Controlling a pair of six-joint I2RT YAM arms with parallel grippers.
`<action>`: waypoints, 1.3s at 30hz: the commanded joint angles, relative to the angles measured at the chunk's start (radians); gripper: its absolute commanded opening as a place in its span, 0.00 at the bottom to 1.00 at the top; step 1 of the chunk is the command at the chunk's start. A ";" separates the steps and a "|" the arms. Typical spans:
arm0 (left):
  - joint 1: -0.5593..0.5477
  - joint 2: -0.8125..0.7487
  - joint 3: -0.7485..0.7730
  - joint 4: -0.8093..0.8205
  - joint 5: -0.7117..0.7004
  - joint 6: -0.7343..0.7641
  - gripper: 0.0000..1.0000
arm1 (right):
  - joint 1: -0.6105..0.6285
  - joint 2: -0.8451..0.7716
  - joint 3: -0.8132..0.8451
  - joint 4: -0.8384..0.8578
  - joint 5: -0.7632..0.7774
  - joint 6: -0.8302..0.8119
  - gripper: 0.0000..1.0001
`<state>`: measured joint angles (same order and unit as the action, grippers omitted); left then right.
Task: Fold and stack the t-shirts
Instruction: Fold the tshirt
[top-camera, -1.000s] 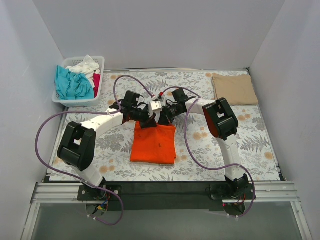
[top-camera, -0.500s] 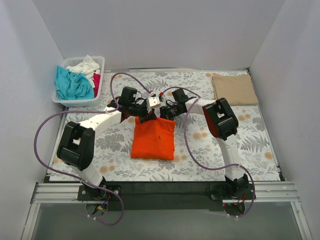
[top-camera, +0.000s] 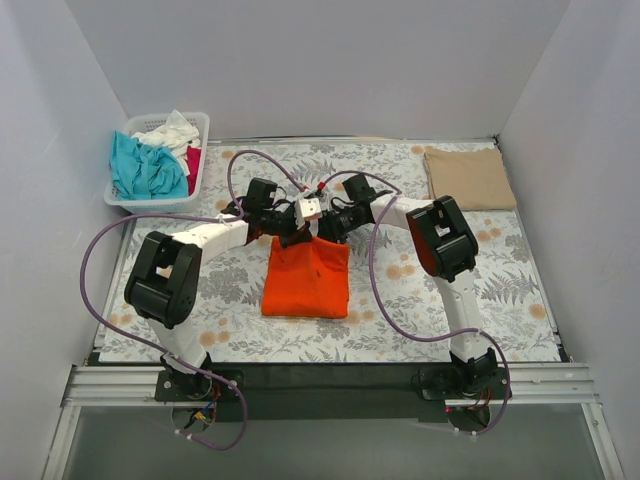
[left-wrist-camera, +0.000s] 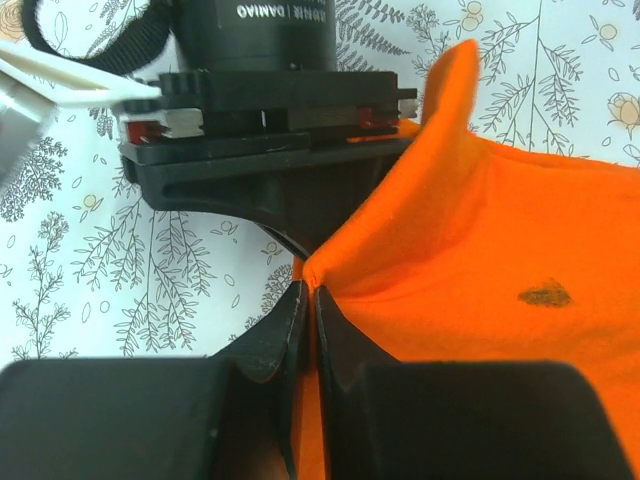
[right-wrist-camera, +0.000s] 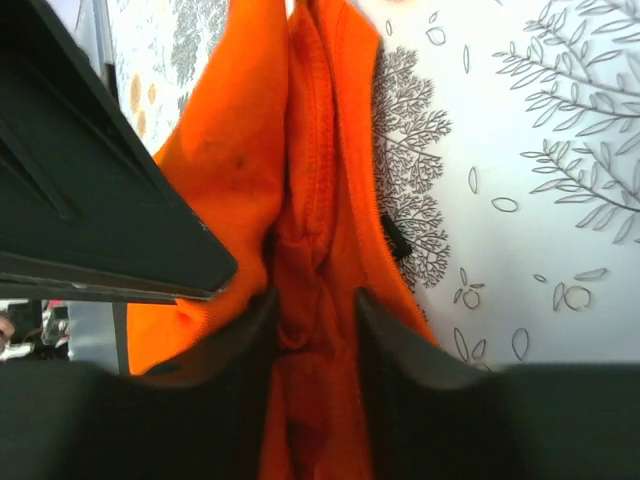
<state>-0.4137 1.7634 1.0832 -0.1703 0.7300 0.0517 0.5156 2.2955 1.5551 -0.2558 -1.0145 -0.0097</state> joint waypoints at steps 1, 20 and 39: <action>0.004 -0.019 -0.011 0.028 -0.012 0.017 0.08 | -0.028 -0.070 0.045 -0.063 0.151 -0.068 0.41; 0.142 -0.134 0.064 -0.138 -0.063 -0.483 0.38 | -0.135 -0.347 0.021 -0.264 0.133 -0.125 0.38; 0.182 0.016 0.003 -0.115 -0.116 -0.332 0.42 | 0.072 -0.443 -0.348 -0.226 0.137 -0.182 0.31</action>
<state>-0.2390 1.7927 1.0954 -0.2665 0.5896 -0.3382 0.5739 1.9003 1.2255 -0.4999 -0.8806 -0.1669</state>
